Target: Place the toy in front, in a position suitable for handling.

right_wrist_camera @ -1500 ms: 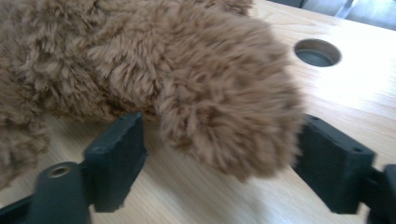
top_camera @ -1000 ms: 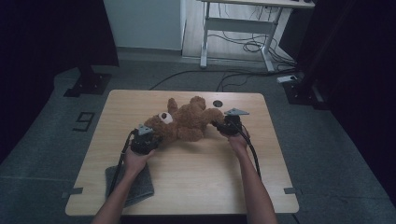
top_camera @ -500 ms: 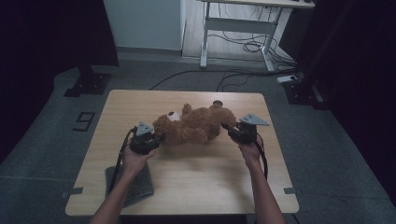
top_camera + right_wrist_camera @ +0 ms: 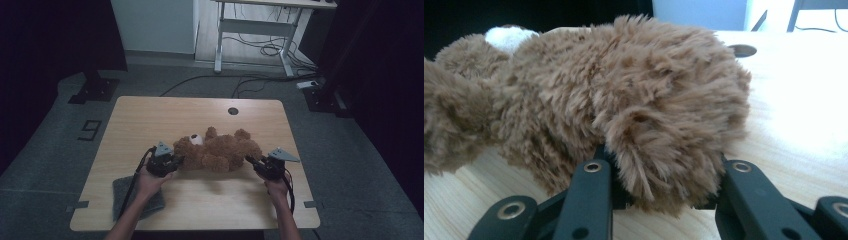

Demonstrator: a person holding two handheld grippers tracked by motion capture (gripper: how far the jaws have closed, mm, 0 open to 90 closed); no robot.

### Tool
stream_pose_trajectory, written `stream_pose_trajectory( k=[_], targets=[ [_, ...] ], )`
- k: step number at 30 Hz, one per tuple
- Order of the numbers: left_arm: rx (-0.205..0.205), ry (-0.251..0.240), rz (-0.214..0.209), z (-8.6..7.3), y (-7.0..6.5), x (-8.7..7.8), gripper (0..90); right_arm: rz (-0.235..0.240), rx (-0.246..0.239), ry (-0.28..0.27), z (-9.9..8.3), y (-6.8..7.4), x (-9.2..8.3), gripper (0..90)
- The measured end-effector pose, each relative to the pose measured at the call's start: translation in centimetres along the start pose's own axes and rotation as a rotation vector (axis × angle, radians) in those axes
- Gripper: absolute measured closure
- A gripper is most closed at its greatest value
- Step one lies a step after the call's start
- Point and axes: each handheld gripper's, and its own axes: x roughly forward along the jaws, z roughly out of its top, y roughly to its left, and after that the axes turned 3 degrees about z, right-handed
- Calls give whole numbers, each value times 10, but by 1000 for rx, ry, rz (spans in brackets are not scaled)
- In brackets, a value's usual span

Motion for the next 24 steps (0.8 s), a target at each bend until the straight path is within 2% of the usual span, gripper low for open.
stream_pose_trajectory(
  k=[3,4,9,12,13,14,15,16,17,19,21,24],
  targets=[
    [-11,0,-1,-1,0,0,744,7,4,4,-3,-1,2,685],
    [-30,0,-5,-3,0,0,738,15,9,2,-3,-2,1,679],
    [-42,15,-12,-3,-1,-5,685,17,11,-1,-5,-1,-1,666],
    [-45,19,-16,-3,-1,-6,605,17,18,-5,-6,-1,-1,660],
    [-45,19,-15,-3,-1,-7,605,17,18,-5,-6,-1,-1,660],
    [-44,20,-21,-2,-1,-8,543,15,22,-5,-7,-1,-1,654],
    [-44,20,-21,-2,-1,-8,519,15,22,-5,-7,-1,-1,654],
    [-42,27,-42,-1,-1,-9,519,14,24,-6,-7,-1,-2,652],
    [-41,33,-55,-1,-2,-10,452,11,25,-8,-7,-1,-2,649],
    [-35,30,-51,-1,-3,-14,426,13,26,-13,-8,-1,-3,646],
    [-41,33,-59,-2,-3,-20,346,20,37,-13,-10,-1,-3,641],
    [-46,20,-53,-6,-2,-30,319,20,38,-11,-12,-1,-3,636]
  ],
)
